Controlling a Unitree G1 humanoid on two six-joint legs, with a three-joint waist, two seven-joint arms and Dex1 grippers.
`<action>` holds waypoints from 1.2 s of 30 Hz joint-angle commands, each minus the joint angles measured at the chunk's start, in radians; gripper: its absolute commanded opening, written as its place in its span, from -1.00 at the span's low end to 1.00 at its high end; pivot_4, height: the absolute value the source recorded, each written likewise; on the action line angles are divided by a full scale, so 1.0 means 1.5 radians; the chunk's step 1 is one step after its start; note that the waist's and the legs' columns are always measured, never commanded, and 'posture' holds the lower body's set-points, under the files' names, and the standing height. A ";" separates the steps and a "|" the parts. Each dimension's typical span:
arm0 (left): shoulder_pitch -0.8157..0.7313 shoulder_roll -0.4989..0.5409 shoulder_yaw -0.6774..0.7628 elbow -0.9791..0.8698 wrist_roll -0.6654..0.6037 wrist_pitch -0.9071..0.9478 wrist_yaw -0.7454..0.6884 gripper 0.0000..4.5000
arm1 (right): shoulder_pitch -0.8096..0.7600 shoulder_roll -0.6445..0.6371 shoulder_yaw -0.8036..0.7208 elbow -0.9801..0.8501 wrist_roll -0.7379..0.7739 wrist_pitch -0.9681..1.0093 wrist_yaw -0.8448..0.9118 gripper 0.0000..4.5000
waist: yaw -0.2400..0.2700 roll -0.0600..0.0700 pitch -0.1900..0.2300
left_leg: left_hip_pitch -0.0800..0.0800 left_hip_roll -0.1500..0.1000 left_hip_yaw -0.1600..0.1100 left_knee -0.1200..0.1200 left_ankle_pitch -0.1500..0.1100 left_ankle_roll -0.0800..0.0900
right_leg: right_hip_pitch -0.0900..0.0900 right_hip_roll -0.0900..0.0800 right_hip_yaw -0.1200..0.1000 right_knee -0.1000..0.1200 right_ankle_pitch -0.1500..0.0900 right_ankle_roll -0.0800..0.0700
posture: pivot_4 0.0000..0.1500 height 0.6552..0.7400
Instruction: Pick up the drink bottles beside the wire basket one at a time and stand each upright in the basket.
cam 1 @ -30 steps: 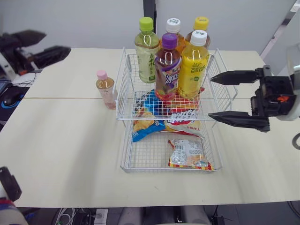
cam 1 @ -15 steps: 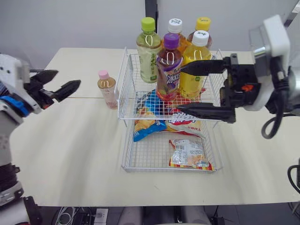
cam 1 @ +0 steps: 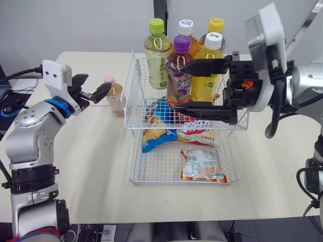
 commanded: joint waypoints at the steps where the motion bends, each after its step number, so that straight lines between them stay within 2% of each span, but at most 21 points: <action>1: -0.040 -0.016 -0.020 0.035 0.029 -0.039 0.025 0.98 | -0.021 0.000 -0.015 -0.008 -0.002 0.003 -0.006 1.00 | 0.000 0.000 0.000 | 0.000 0.000 0.000 0.000 0.000 0.000 | 0.000 0.000 0.000 0.000 0.000 0.000 | 1.00 1.00; 7: -0.095 -0.049 -0.048 0.107 0.048 -0.067 0.027 0.98 | -0.029 0.001 -0.018 -0.012 0.005 0.014 -0.012 1.00 | 0.000 0.000 0.000 | 0.000 0.000 0.000 0.000 0.000 0.000 | 0.000 0.000 0.000 0.000 0.000 0.000 | 1.00 1.00; 17: -0.143 -0.062 -0.067 0.190 0.072 -0.093 0.022 0.98 | -0.035 0.003 -0.024 -0.017 0.014 0.032 -0.025 1.00 | -0.001 0.000 0.000 | 0.000 0.000 0.000 0.000 0.000 0.000 | 0.000 0.000 0.000 0.000 0.000 0.000 | 1.00 1.00; 20: -0.148 -0.062 -0.067 0.210 0.075 -0.094 0.020 0.74 | -0.036 0.005 -0.026 -0.018 0.016 0.034 -0.028 1.00 | -0.002 0.000 0.000 | 0.000 0.000 0.000 0.000 0.000 0.000 | 0.000 0.000 0.000 0.000 0.000 0.000 | 1.00 1.00; 28: -0.158 -0.065 -0.064 0.235 0.072 -0.095 0.005 -0.34 | -0.040 0.011 -0.026 -0.016 0.020 0.035 -0.038 1.00 | -0.001 0.000 0.000 | 0.000 0.000 0.000 0.000 0.000 0.000 | 0.000 0.000 0.000 0.000 0.000 0.000 | 1.00 1.00; 36: -0.156 -0.063 -0.057 0.226 0.066 -0.095 0.000 -0.38 | -0.042 0.010 -0.025 -0.012 0.016 0.035 -0.044 1.00 | -0.001 0.000 0.000 | 0.000 -0.001 0.000 0.000 0.000 0.000 | 0.000 0.000 0.000 0.000 0.000 0.000 | 1.00 1.00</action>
